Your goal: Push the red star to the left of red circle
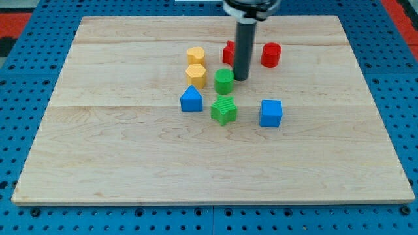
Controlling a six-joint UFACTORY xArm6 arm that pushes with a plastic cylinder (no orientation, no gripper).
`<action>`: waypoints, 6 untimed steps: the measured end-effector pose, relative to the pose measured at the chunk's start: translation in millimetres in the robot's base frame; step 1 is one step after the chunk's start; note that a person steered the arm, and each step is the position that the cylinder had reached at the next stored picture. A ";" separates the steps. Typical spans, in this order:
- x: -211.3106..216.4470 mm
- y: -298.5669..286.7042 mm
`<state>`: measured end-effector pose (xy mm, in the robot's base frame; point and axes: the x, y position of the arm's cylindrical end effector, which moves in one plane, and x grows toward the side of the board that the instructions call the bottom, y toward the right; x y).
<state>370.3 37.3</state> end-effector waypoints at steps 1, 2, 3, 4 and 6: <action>-13.8 -22.9; -31.1 -29.7; -48.1 -30.2; -56.7 -22.9; -58.8 29.8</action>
